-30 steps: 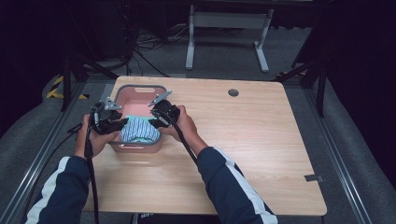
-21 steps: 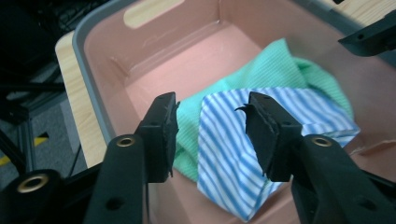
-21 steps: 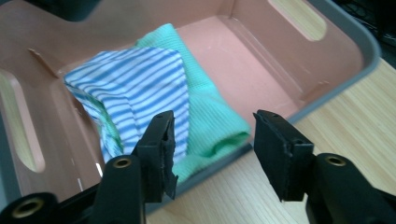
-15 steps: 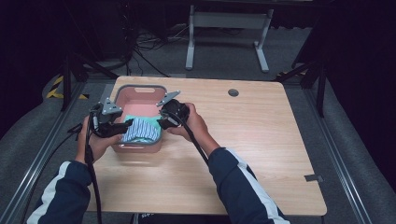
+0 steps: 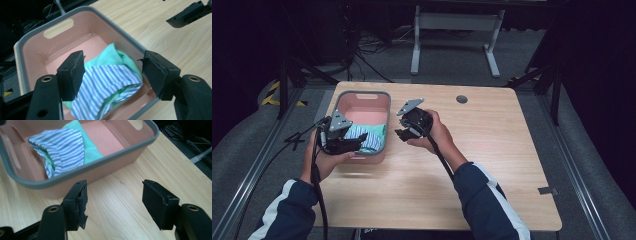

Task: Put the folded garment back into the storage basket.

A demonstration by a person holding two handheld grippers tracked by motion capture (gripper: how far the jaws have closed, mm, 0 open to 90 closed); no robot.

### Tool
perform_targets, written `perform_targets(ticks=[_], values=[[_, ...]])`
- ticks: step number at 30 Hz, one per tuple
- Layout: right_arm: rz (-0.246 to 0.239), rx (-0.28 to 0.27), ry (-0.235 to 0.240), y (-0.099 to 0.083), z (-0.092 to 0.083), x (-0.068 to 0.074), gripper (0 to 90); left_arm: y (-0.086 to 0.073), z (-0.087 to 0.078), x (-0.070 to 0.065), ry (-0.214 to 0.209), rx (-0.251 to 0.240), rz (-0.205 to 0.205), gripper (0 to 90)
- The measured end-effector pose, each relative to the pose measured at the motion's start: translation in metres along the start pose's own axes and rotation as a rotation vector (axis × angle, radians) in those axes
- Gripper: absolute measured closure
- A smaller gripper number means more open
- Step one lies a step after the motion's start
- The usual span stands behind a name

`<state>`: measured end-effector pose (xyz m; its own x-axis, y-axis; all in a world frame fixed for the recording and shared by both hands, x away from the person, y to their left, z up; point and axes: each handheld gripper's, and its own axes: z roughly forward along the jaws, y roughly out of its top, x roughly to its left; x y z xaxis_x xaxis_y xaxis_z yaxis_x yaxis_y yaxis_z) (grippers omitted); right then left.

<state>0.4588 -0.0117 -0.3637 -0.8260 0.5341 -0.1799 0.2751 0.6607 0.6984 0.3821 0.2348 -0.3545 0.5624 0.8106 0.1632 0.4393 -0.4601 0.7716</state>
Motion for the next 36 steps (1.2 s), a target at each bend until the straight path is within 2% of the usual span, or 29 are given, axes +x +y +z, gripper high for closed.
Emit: perform_targets(ticks=[3,4,9,11,13,14,17,18,21,27,28,31,36], values=[[0.001,0.013,-0.007,-0.006,-0.004,-0.003,37.0,0.002,0.000,-0.006,-0.008,0.004,0.013,33.1],[0.001,0.022,-0.011,-0.011,-0.008,-0.006,36.6,0.003,0.000,-0.010,-0.020,0.001,0.031,33.0],[0.001,0.039,-0.032,-0.025,-0.018,-0.010,35.3,0.004,-0.001,-0.021,-0.038,0.002,0.036,28.7],[-0.007,0.053,-0.042,-0.032,-0.024,-0.013,35.1,0.003,-0.002,-0.025,-0.054,0.006,0.051,27.4],[0.001,0.051,-0.047,-0.036,-0.030,-0.016,34.9,0.003,-0.002,-0.027,-0.057,0.001,0.057,26.3],[0.005,0.050,-0.052,-0.039,-0.032,-0.016,34.7,0.003,-0.002,-0.030,-0.075,0.001,0.067,26.3],[0.005,0.046,-0.054,-0.043,-0.037,-0.018,34.4,0.001,-0.002,-0.034,-0.086,-0.002,0.072,25.8],[0.000,0.053,-0.057,-0.047,-0.042,-0.018,34.2,0.001,-0.001,-0.037,-0.104,0.007,0.081,25.4],[-0.005,0.054,-0.061,-0.051,-0.047,-0.017,34.1,0.000,0.001,-0.041,-0.122,0.003,0.086,24.6],[-0.020,0.056,-0.075,-0.063,-0.061,-0.017,33.3,-0.003,0.006,-0.051,-0.133,0.012,0.124,22.4],[-0.024,0.059,-0.075,-0.065,-0.062,-0.017,33.0,-0.003,0.006,-0.054,-0.138,0.015,0.118,22.1],[-0.030,0.066,-0.077,-0.071,-0.066,-0.017,32.8,-0.003,0.007,-0.059,-0.135,0.021,0.146,21.9],[-0.033,0.079,-0.086,-0.080,-0.070,-0.018,32.5,-0.004,0.008,-0.068,-0.140,0.018,0.168,21.0]])
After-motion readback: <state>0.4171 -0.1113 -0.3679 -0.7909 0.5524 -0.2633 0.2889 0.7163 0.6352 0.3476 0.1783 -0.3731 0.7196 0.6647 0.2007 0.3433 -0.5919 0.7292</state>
